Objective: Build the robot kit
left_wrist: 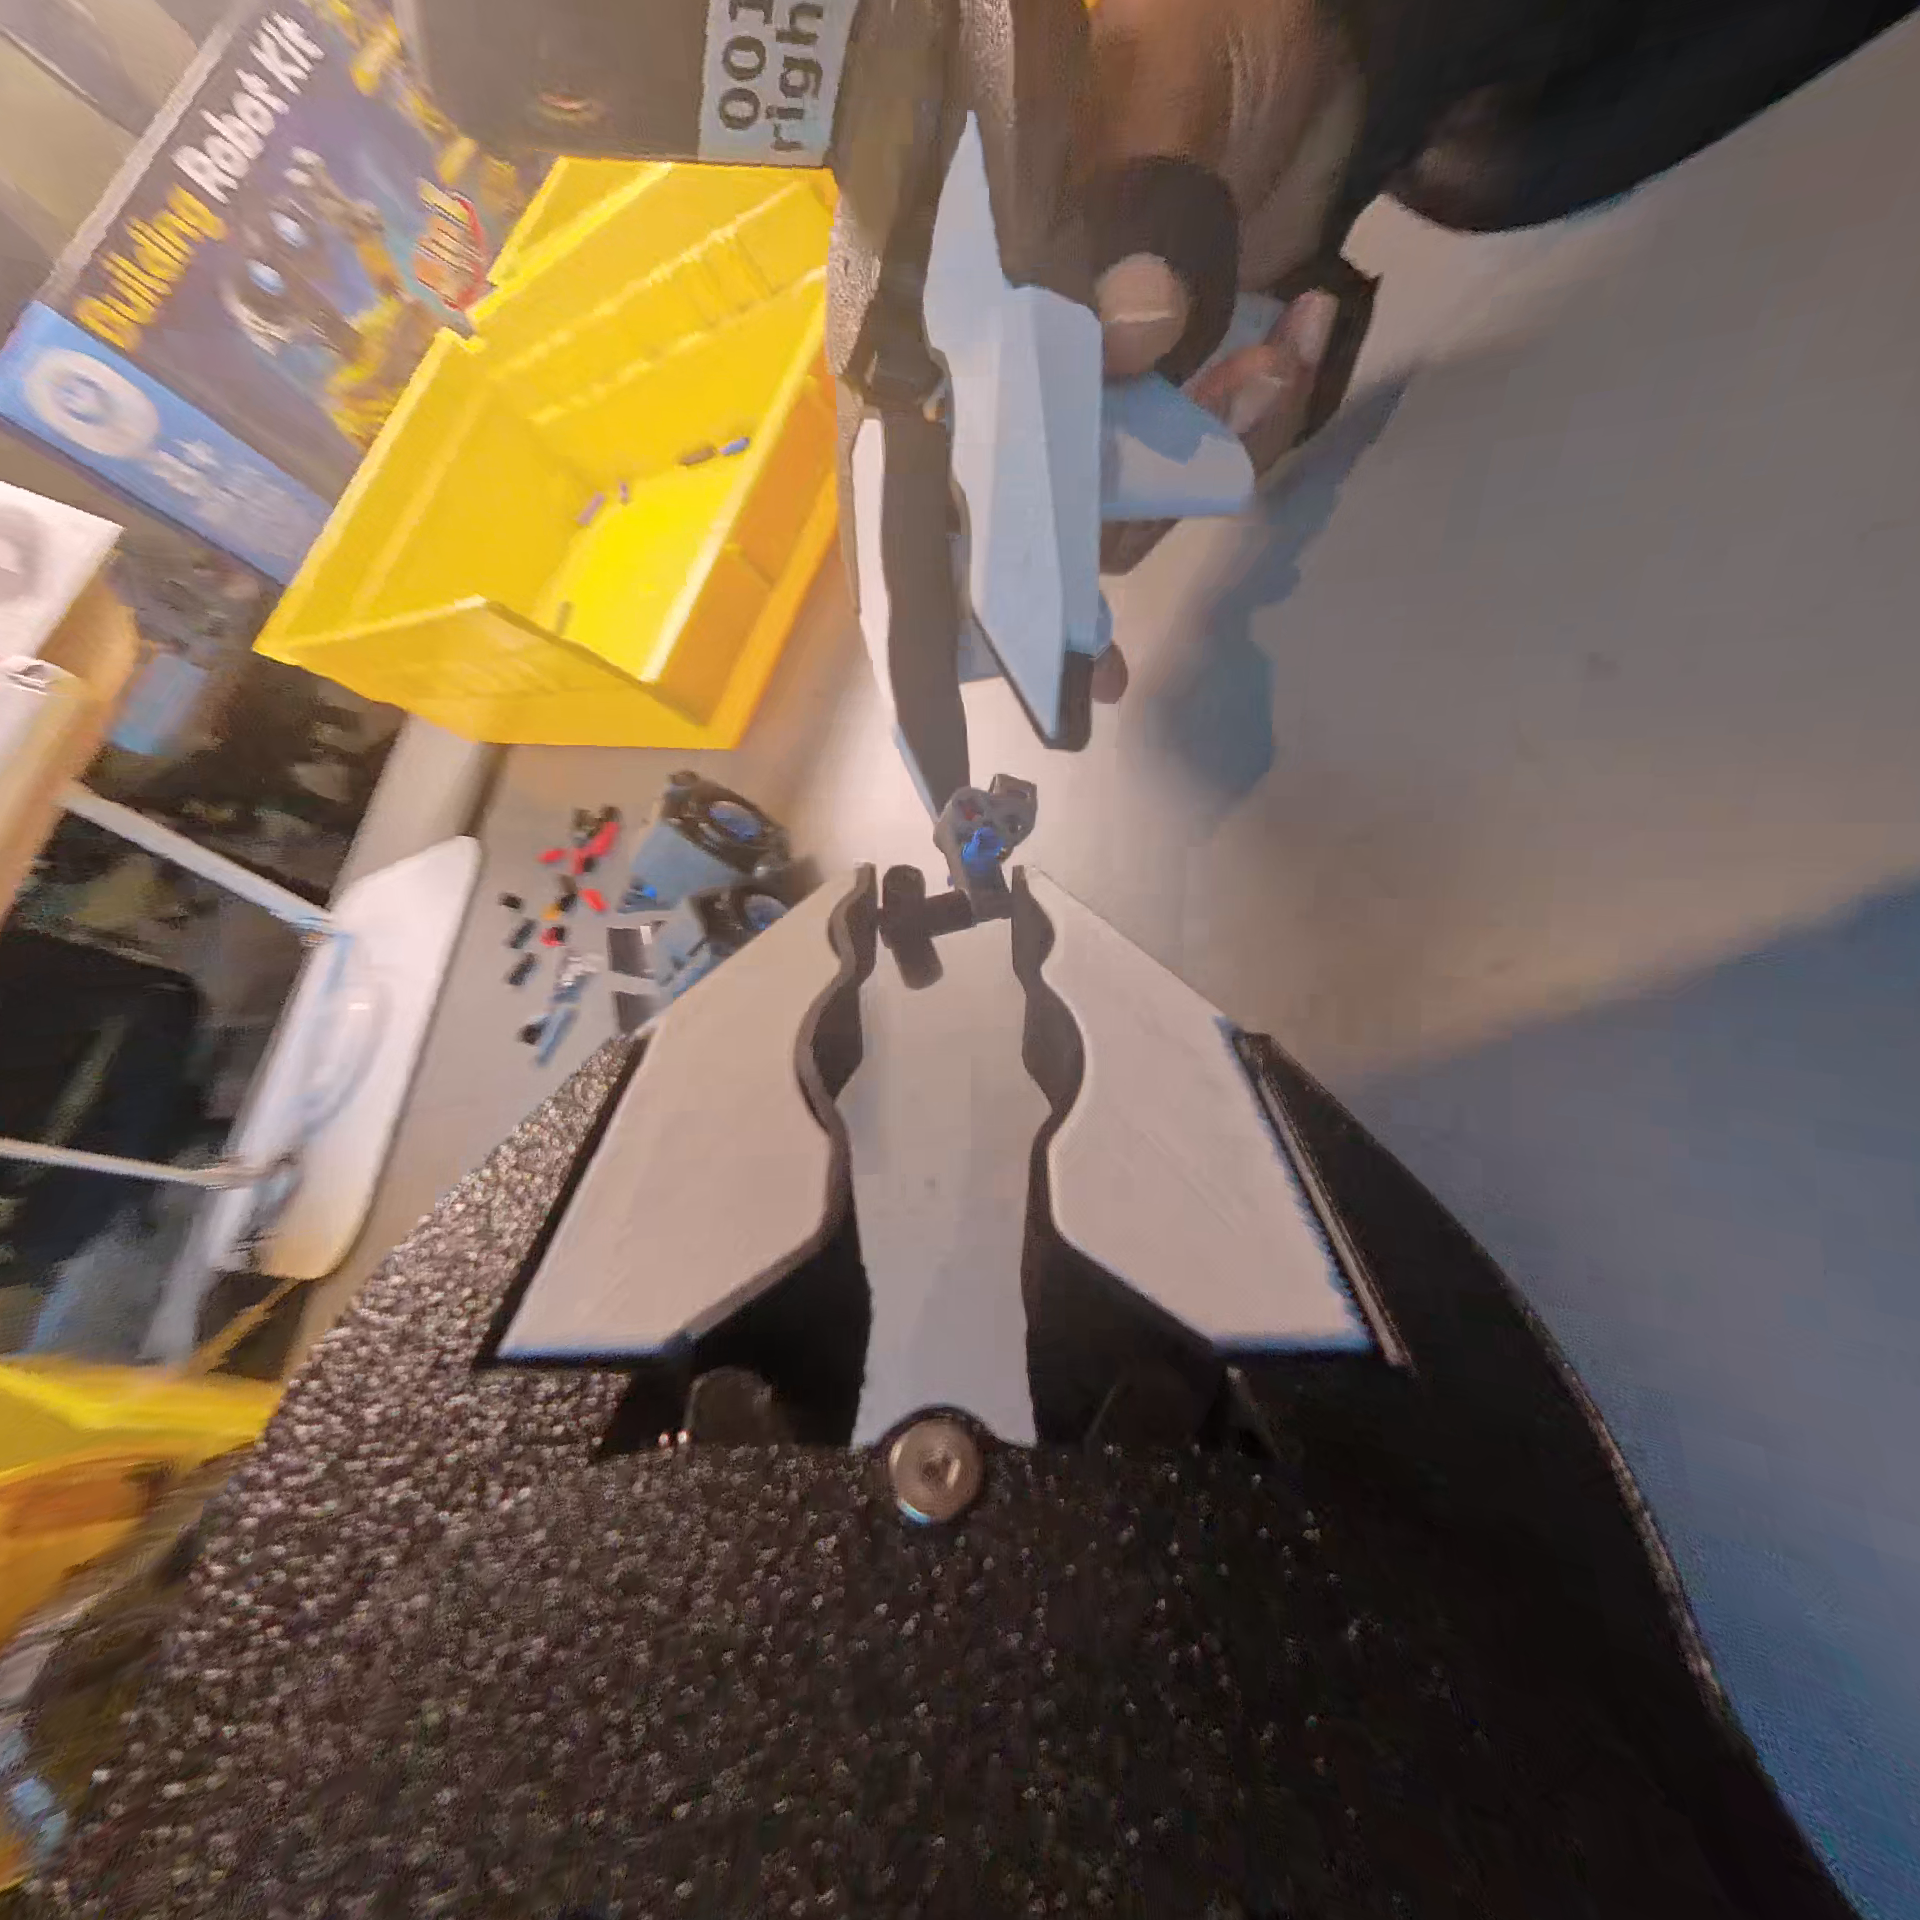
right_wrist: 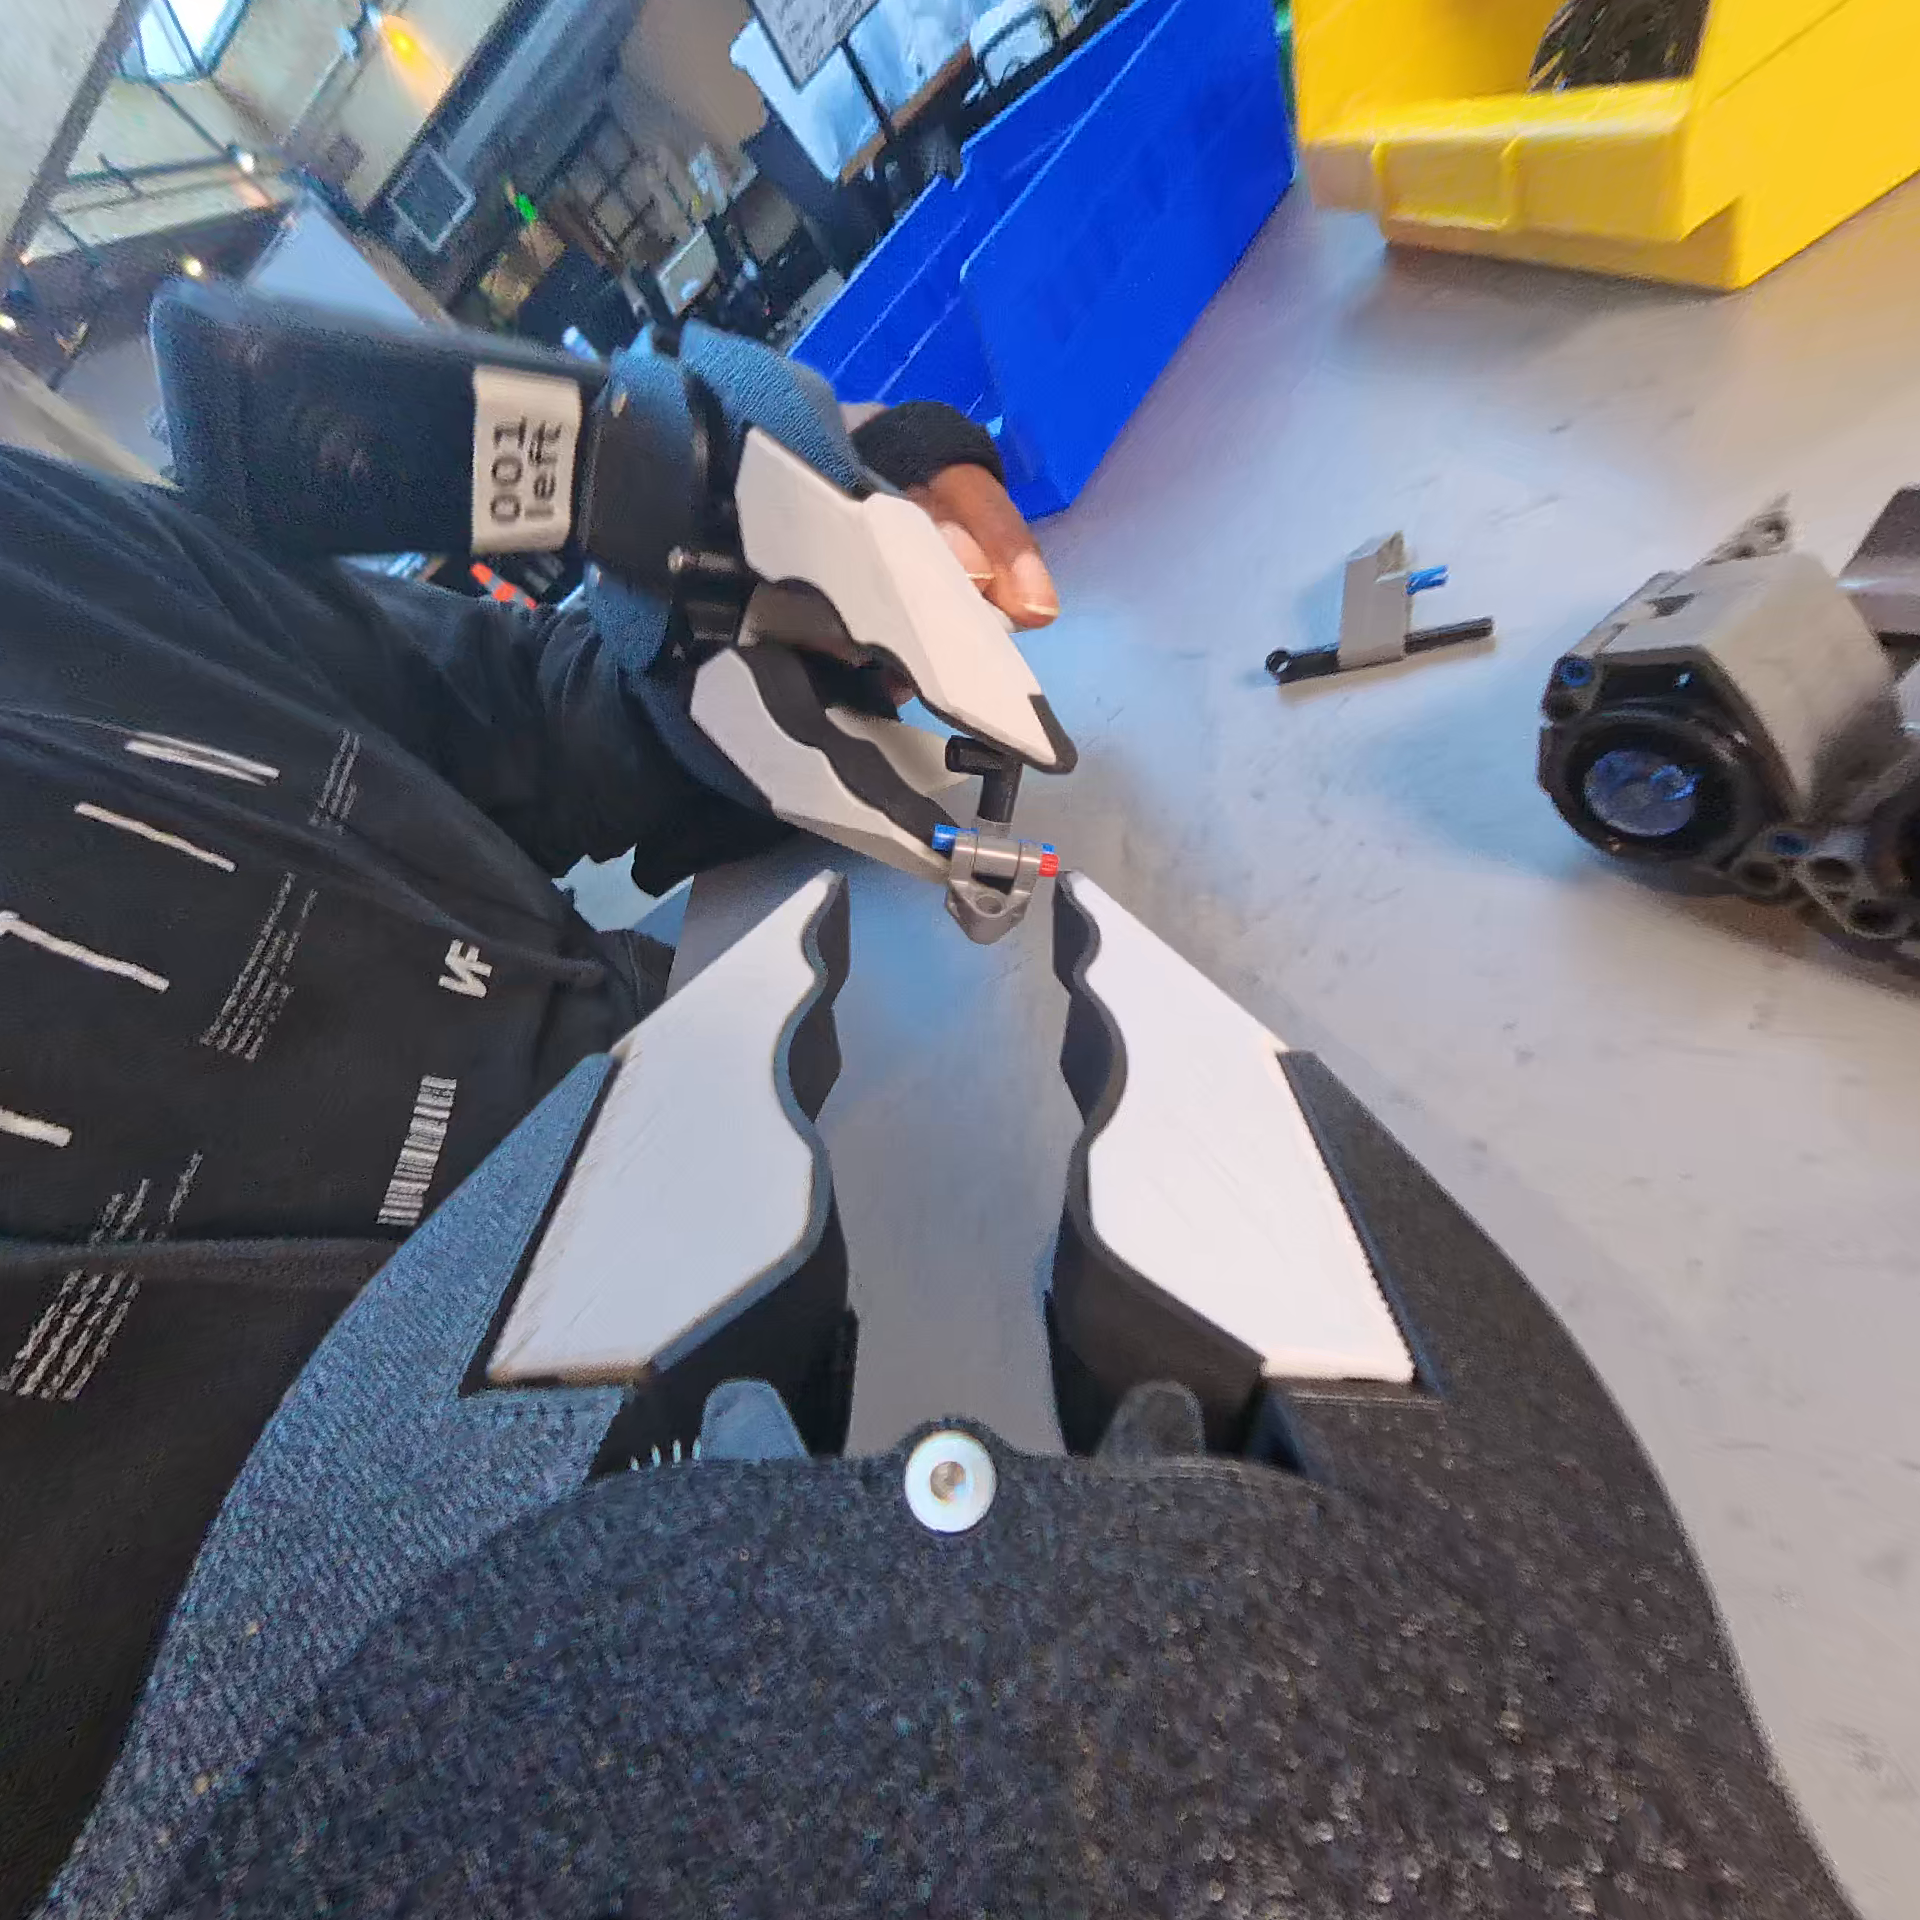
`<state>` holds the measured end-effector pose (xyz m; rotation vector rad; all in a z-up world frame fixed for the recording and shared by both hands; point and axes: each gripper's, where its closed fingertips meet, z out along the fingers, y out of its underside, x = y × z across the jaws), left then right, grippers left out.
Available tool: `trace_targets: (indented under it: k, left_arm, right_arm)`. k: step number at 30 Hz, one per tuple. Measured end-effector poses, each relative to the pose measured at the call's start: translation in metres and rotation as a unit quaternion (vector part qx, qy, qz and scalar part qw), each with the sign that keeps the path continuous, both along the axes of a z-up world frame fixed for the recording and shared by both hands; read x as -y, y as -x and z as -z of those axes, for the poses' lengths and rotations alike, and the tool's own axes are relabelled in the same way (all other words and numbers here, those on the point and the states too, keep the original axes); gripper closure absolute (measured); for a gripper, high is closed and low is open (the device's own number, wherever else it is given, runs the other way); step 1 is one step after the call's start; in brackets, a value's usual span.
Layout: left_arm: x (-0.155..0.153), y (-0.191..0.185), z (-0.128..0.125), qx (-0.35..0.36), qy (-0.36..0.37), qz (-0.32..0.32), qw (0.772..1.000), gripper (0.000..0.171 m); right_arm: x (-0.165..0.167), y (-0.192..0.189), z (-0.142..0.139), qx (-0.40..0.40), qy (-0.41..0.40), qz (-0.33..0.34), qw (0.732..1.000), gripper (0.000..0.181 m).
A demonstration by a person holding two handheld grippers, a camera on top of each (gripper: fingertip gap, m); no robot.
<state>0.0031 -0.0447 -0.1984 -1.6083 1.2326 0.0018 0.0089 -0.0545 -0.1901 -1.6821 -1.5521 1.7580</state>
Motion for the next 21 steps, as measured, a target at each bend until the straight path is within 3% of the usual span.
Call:
trace_targets:
  k: [8, 13, 21]
  left_arm:
    - [-0.003, 0.001, -0.013, -0.096, -0.131, -0.016, 0.987, 0.147]
    - [-0.001, 0.0, -0.015, -0.116, -0.152, -0.011, 0.982, 0.147]
    - [0.0, -0.002, -0.015, -0.125, -0.162, -0.009, 0.979, 0.147]
  right_arm:
    - [-0.007, 0.005, -0.005, -0.036, -0.084, 0.037, 0.995, 0.166]
    - [-0.006, 0.005, -0.011, -0.05, -0.086, 0.034, 0.994, 0.156]
    - [-0.007, 0.004, -0.012, -0.055, -0.099, 0.039, 0.993, 0.163]
